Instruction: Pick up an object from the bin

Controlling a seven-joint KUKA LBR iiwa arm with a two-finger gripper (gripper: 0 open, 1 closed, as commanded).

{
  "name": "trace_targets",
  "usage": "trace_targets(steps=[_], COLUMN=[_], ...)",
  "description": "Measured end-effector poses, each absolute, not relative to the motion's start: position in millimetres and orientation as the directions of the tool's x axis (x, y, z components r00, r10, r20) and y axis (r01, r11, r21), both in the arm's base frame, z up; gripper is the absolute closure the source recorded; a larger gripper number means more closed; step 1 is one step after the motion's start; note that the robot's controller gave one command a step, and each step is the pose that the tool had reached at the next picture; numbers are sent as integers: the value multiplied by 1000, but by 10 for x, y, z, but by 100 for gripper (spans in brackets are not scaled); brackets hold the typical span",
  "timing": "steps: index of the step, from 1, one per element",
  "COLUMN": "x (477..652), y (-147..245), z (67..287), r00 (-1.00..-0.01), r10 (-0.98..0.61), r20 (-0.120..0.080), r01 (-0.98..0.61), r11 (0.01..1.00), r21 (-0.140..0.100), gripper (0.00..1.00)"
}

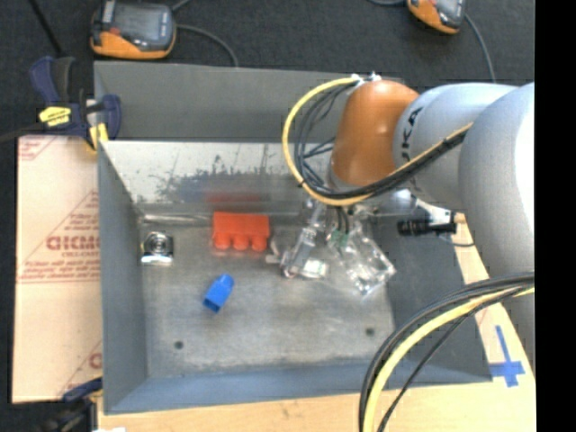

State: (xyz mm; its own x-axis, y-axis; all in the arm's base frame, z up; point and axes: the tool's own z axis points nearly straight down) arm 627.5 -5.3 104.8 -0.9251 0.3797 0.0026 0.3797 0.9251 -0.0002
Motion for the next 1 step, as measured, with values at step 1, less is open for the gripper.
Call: trace_targets(steps=[1], x=[6275], y=[-3], z=[690], r00=[-930], r10=[369], r20=[0], r01=[369], r11=[930], r21=[-1], gripper=[0])
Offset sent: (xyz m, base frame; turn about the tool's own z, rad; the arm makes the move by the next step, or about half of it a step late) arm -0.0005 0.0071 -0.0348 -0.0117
